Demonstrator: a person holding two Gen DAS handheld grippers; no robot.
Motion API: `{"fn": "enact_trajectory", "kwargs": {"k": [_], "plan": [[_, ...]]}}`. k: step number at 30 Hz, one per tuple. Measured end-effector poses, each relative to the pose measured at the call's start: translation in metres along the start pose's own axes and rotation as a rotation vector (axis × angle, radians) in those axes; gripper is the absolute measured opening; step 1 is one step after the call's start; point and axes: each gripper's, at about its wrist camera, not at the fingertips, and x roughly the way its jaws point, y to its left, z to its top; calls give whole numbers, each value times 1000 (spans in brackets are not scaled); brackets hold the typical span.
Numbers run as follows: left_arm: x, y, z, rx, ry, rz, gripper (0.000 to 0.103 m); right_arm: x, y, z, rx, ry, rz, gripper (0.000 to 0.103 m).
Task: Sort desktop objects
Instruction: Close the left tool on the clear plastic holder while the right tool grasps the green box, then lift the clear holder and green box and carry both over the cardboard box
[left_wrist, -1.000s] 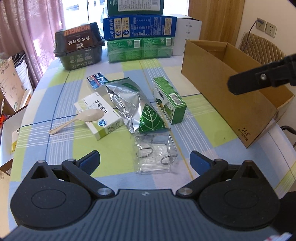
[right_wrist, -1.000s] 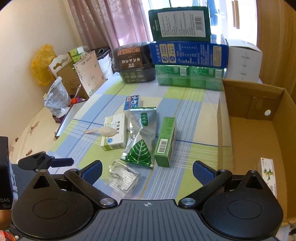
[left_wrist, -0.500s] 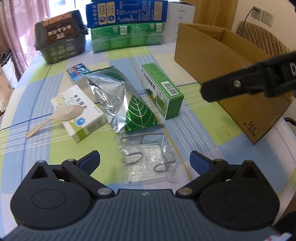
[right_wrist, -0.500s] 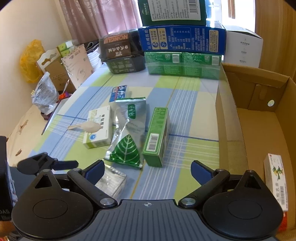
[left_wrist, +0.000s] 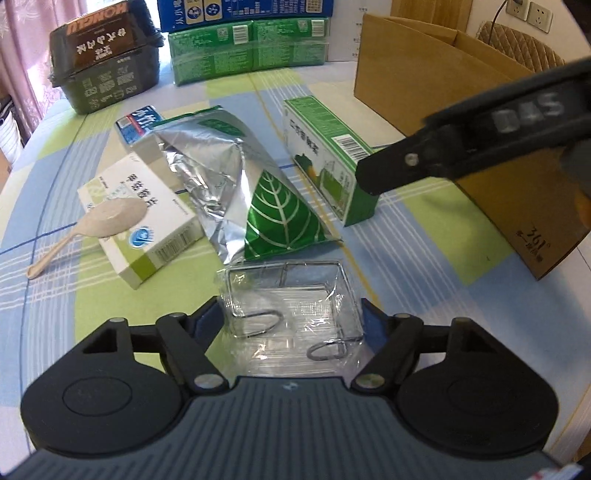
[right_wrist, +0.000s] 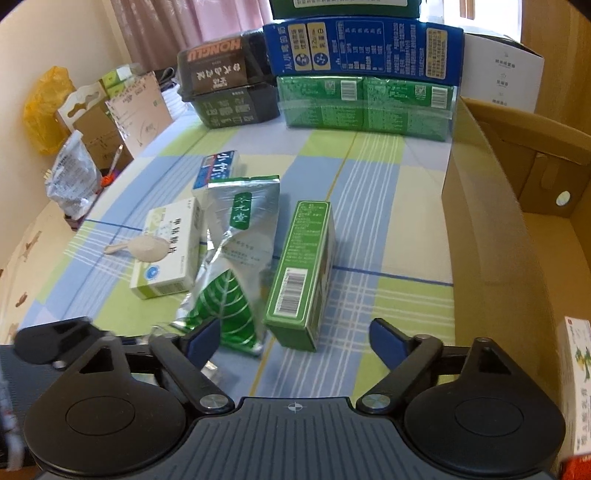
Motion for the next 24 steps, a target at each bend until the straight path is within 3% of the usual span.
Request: {"fn": "enact_trajectory", "kwargs": {"k": [6, 8, 11, 18, 24], "plan": [[-5, 15, -2, -3, -4, 15, 63, 29, -2, 12, 5, 34, -18, 66], [-6, 17, -2, -1, -1, 17, 63, 37, -3, 15, 5, 54, -21, 43], [-8, 17, -5, 16, -3, 22, 63, 38, -4, 13, -3, 76, -33, 28], [-24, 14, -21, 51, 10, 23, 62, -3, 7, -25, -67, 133, -64, 27], [-43, 8, -45, 66, 22, 7, 63, -42, 13, -70, -97, 208, -31, 28]]}}
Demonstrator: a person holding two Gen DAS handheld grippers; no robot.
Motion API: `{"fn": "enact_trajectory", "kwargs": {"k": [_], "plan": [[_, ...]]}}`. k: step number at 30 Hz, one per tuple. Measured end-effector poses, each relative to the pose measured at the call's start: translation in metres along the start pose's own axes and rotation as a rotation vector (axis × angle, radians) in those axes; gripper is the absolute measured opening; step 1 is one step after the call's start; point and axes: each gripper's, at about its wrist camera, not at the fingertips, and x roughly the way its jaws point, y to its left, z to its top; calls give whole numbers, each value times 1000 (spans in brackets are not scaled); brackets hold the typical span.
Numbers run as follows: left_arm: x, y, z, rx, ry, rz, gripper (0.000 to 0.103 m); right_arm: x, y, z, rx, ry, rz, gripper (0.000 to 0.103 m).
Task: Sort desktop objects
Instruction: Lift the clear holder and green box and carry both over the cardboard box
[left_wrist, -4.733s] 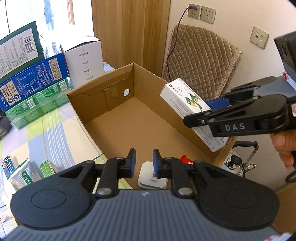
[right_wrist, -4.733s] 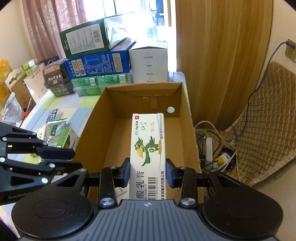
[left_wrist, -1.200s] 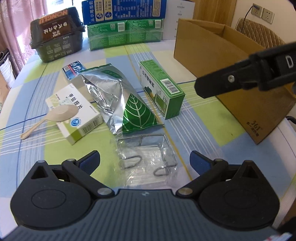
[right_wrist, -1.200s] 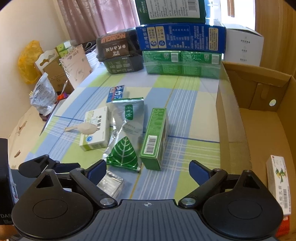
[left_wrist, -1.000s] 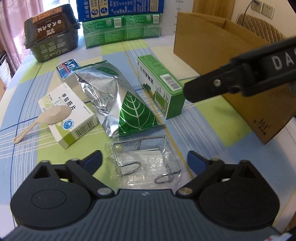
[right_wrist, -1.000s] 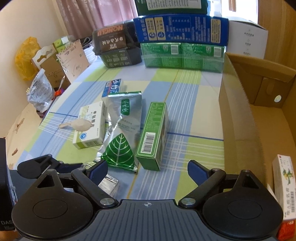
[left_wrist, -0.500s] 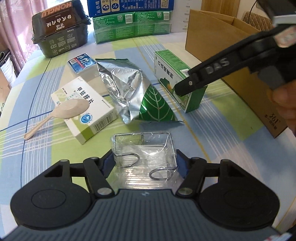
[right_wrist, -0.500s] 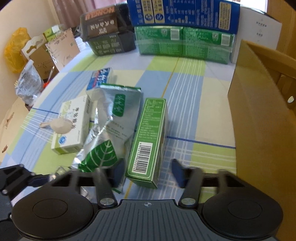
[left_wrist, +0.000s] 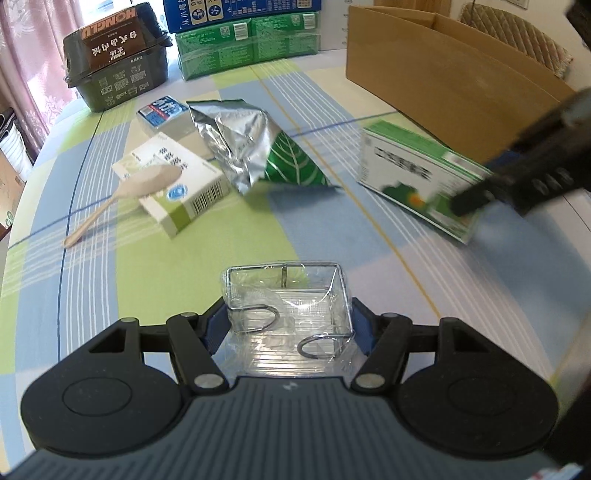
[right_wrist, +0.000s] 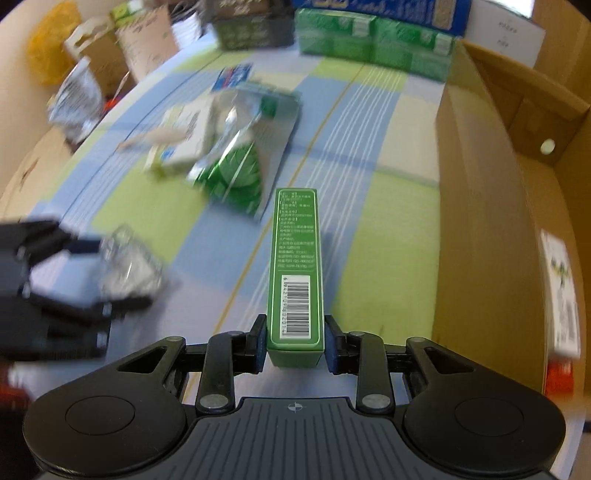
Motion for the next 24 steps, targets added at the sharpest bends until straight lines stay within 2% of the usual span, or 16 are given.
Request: {"fn": "enact_trajectory", "kwargs": {"k": [1, 5, 14, 21, 24], "plan": [[-2, 0, -3, 0, 3, -6, 63, -3, 1, -4, -6, 3, 6, 30], [-8, -1, -11, -9, 4, -3, 65, -7, 1, -3, -14, -22, -13, 56], [-3, 0, -4, -2, -26, 13, 70, 9, 2, 14, -43, -31, -6, 57], [7, 0, -4, 8, -25, 17, 70, 28, 2, 23, -77, -2, 4, 57], [8, 0, -4, 15, -31, 14, 67, 34, 4, 24, -99, 10, -4, 56]]}}
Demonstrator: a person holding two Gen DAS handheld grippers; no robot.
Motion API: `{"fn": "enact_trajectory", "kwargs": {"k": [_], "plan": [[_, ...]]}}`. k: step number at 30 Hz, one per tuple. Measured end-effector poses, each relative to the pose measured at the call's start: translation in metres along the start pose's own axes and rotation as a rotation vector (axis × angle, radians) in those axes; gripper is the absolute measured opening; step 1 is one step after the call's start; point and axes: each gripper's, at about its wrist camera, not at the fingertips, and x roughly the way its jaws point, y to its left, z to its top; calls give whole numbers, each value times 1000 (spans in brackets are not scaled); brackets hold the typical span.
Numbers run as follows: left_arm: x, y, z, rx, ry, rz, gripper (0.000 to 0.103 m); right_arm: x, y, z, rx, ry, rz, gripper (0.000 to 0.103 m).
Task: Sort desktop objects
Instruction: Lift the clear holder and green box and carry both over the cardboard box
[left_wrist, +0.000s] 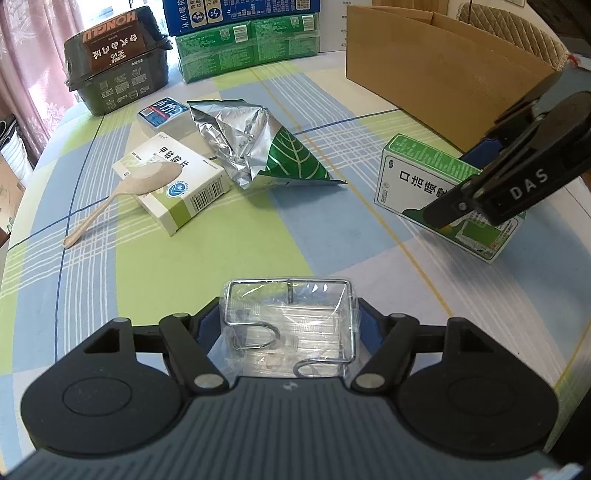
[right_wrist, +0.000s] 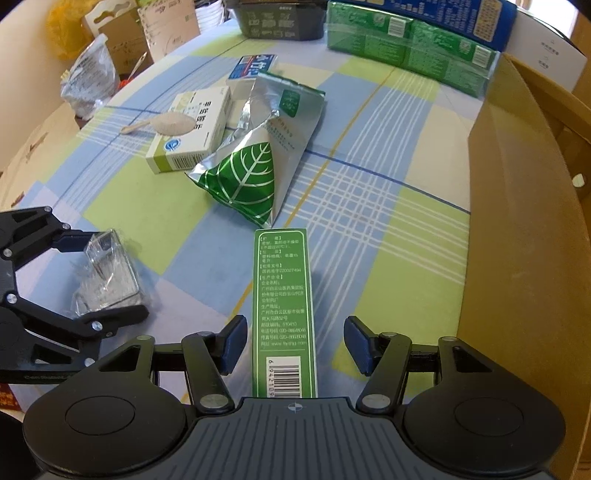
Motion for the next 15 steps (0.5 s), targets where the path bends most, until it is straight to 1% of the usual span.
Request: {"fn": "enact_trajectory", "kwargs": {"k": [3, 6, 7, 8, 11, 15], "plan": [[-1, 2, 0, -9, -7, -11, 63, 4, 2, -1, -12, 16, -1, 53], [-4, 6, -1, -32, -14, -34, 63, 7, 4, -2, -22, 26, -9, 45], [-5, 7, -2, -38, -14, -42, 63, 8, 5, -3, -29, 29, -12, 39], [-6, 8, -2, -43, -13, -50, 62, 8, 5, -4, -29, 29, -14, 28], [-9, 8, -3, -46, -6, -53, 62, 6, 3, -6, -9, 22, -6, 28], [-17, 7, -2, -50, 1, -29, 62, -11, 1, -8, 1, -8, 5, 28]]}}
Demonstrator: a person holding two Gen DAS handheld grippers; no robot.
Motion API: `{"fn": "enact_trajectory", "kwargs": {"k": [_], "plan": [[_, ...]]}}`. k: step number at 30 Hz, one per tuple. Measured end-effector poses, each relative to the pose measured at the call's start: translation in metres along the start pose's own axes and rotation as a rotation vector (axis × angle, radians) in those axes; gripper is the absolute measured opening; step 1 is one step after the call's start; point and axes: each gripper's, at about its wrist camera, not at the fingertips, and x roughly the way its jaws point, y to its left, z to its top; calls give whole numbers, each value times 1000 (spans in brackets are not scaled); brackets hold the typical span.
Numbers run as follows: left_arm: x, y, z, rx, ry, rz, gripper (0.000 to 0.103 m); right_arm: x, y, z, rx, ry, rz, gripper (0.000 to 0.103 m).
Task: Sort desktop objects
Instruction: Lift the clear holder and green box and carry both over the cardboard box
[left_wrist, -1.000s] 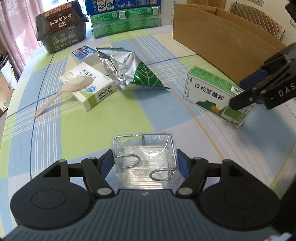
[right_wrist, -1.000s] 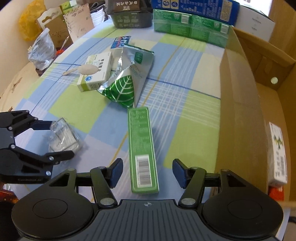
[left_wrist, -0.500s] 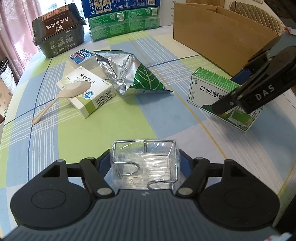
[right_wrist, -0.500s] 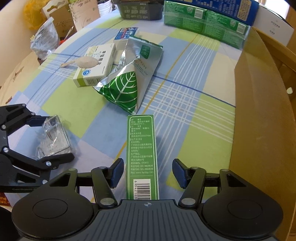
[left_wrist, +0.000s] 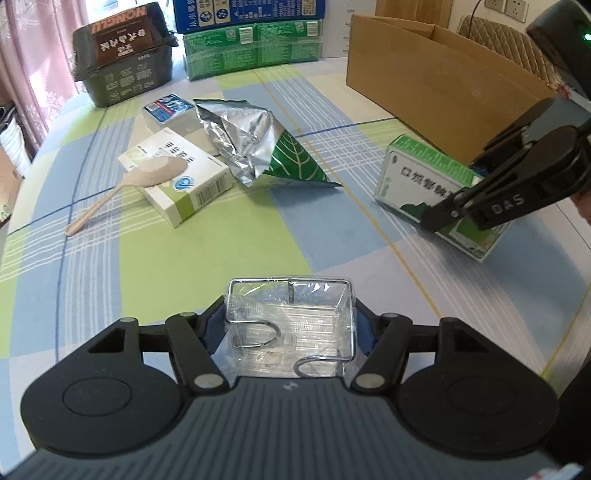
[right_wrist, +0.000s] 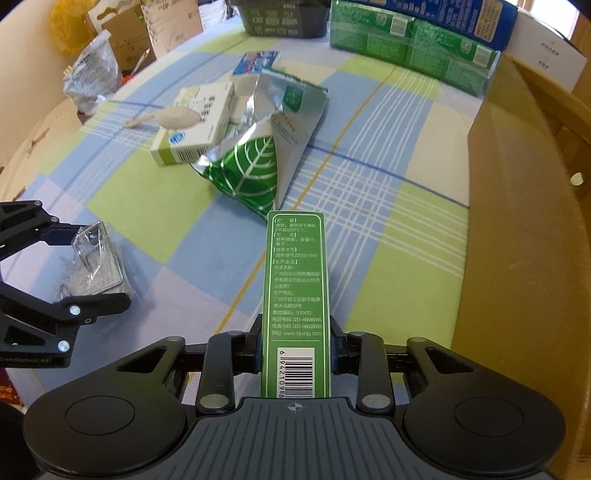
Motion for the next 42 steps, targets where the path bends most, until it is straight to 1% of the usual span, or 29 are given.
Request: {"fn": "enact_trajectory", "kwargs": {"k": [7, 11, 15, 20, 32, 38, 42], "plan": [[-24, -12, 16, 1, -19, 22, 62, -48, -4, 4, 33, -77, 11, 28], [-41, -23, 29, -9, -44, 25, 62, -77, -3, 3, 39, -114, 10, 28], [-57, -37, 42, -26, -69, 22, 62, -103, -5, -1, 42, -142, 0, 28], [-72, -61, 57, -12, -90, 16, 62, -133, -15, -10, 57, -177, -26, 28], [-102, -120, 91, 43, -134, -19, 62, -195, -54, -34, 104, -244, -87, 28], [-104, -148, 111, 65, -140, -39, 62, -217, -85, -42, 136, -267, -118, 28], [-101, -168, 129, 83, -151, -58, 63, -224, -110, -45, 174, -272, -134, 28]]}}
